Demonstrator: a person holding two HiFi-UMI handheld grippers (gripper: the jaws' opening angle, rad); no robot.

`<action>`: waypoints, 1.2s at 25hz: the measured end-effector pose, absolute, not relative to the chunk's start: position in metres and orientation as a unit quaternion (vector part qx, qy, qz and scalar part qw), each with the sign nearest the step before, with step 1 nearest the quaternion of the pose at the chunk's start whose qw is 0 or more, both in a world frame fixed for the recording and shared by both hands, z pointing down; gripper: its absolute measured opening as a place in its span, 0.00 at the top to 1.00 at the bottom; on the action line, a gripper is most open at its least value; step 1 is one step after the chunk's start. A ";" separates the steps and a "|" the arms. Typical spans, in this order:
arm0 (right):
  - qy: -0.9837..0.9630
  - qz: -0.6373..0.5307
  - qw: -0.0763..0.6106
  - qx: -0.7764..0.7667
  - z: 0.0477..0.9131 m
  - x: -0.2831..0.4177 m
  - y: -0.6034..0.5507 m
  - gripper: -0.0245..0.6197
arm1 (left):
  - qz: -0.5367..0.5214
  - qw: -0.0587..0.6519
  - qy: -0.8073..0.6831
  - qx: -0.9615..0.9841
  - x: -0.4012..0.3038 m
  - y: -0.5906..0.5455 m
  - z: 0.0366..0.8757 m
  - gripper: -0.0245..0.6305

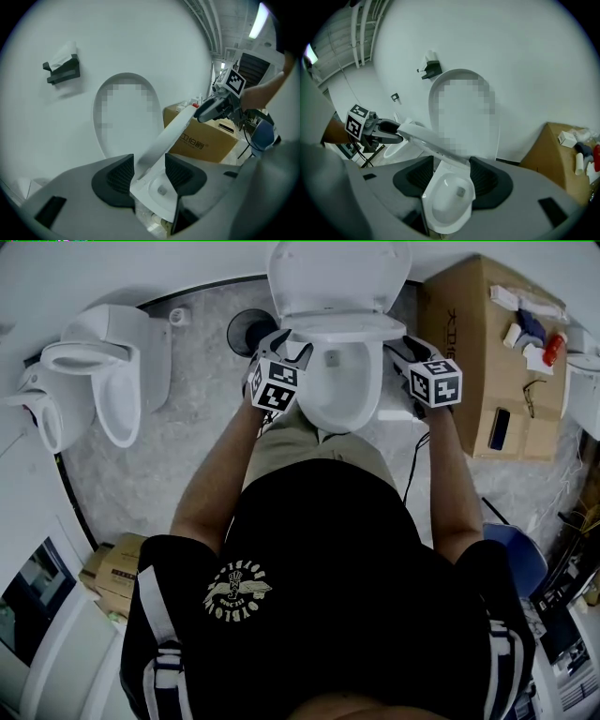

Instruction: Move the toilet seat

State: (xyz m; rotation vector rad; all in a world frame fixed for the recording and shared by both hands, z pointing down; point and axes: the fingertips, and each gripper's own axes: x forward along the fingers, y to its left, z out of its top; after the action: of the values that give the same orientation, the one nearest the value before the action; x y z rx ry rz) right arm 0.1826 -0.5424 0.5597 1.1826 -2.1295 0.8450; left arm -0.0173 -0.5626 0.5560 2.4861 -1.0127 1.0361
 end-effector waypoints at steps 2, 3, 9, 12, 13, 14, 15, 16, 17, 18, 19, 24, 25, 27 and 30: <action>-0.793 0.313 0.277 0.444 0.557 0.182 -0.550 0.56 | 0.356 0.134 -0.346 0.858 -0.017 -0.565 0.555 0.62; -0.792 0.312 0.277 0.445 0.556 0.182 -0.554 0.56 | 0.356 0.135 -0.344 0.858 -0.017 -0.566 0.554 0.62; -0.791 0.306 0.275 0.453 0.551 0.183 -0.576 0.56 | 0.358 0.128 -0.339 0.861 -0.014 -0.581 0.552 0.62; -0.791 0.303 0.273 0.456 0.548 0.182 -0.585 0.56 | 0.358 0.125 -0.338 0.861 -0.015 -0.591 0.549 0.62; -0.791 0.303 0.273 0.457 0.548 0.182 -0.588 0.56 | 0.357 0.125 -0.338 0.862 -0.015 -0.594 0.549 0.62; -0.790 0.302 0.272 0.458 0.548 0.182 -0.591 0.56 | 0.357 0.125 -0.337 0.862 -0.015 -0.596 0.549 0.62; -0.790 0.302 0.271 0.459 0.548 0.182 -0.594 0.56 | 0.357 0.125 -0.337 0.862 -0.015 -0.599 0.549 0.62; -0.790 0.302 0.271 0.460 0.547 0.182 -0.597 0.56 | 0.357 0.125 -0.337 0.862 -0.015 -0.602 0.549 0.62; -0.790 0.301 0.270 0.460 0.547 0.182 -0.600 0.56 | 0.358 0.125 -0.337 0.862 -0.015 -0.605 0.549 0.62; -0.790 0.301 0.270 0.461 0.547 0.182 -0.603 0.56 | 0.358 0.125 -0.337 0.862 -0.014 -0.608 0.549 0.62; -0.790 0.300 0.269 0.463 0.547 0.183 -0.607 0.56 | 0.359 0.125 -0.336 0.862 -0.014 -0.612 0.548 0.62; -0.787 0.296 0.263 0.473 0.545 0.184 -0.625 0.56 | 0.359 0.122 -0.333 0.864 -0.013 -0.630 0.547 0.62; -0.787 0.295 0.262 0.475 0.545 0.183 -0.629 0.56 | 0.358 0.121 -0.333 0.864 -0.013 -0.633 0.547 0.62; -0.785 0.295 0.258 0.479 0.544 0.183 -0.635 0.56 | 0.357 0.119 -0.334 0.864 -0.014 -0.640 0.546 0.62; -0.783 0.292 0.257 0.485 0.543 0.184 -0.647 0.56 | 0.357 0.116 -0.336 0.864 -0.013 -0.651 0.545 0.62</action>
State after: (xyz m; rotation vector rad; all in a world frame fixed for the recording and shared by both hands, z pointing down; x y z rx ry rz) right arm 0.1836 -0.6469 0.5430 1.3170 -2.1246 0.7924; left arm -0.0128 -0.6513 0.5454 2.5295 -0.9844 1.0442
